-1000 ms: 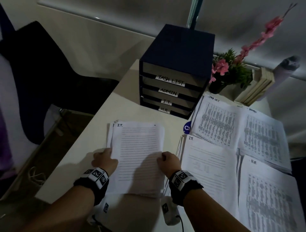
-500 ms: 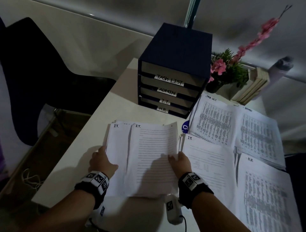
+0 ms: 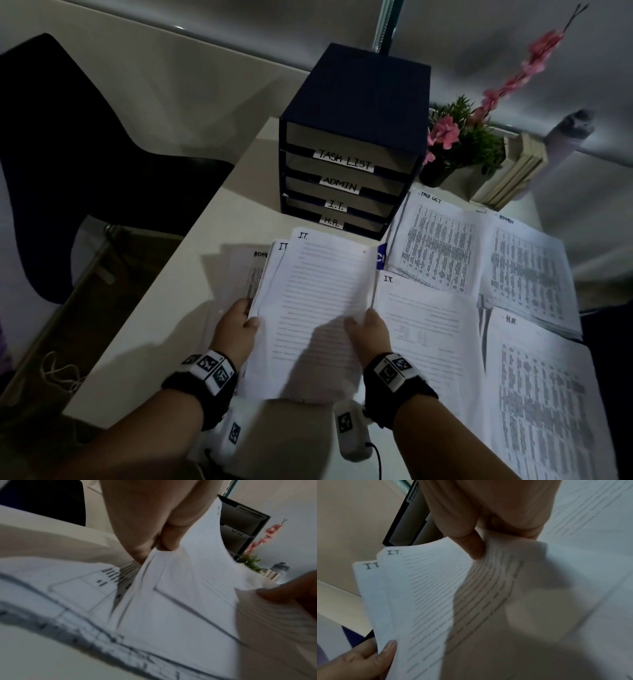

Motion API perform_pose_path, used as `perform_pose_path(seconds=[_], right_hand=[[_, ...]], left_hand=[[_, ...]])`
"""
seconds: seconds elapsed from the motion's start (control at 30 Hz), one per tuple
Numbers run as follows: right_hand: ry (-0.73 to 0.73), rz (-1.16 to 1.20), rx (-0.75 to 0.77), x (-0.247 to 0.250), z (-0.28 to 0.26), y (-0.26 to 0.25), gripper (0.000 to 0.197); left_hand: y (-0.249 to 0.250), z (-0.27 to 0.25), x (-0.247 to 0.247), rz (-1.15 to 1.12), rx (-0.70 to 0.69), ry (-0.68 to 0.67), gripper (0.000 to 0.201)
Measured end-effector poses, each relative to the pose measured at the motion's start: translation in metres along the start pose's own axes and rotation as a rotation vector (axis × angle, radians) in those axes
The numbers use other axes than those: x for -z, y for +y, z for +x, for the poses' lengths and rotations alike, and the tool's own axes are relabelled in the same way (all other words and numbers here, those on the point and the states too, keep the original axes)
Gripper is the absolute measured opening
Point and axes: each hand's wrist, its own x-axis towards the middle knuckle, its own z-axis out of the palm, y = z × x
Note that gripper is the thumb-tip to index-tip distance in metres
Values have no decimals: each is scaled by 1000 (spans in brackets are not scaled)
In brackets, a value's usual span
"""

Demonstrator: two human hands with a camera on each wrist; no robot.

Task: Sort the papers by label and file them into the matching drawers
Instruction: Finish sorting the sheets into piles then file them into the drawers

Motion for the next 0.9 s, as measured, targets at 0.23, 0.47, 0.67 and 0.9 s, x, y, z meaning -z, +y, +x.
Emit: perform_pose_path(seconds=[0.23, 0.47, 0.67, 0.9], right_hand=[[193, 67, -66, 43, 4, 7, 11], [124, 412, -249, 83, 22, 52, 12], [259, 83, -217, 123, 13, 66, 8], [273, -415, -475, 146, 2, 101, 32]], left_hand=[[-2, 13, -2, 376, 131, 15, 70], [-7, 17, -6, 599, 217, -21, 87], [0, 18, -5, 569, 287, -28, 87], [2, 17, -5, 578, 295, -27, 89]])
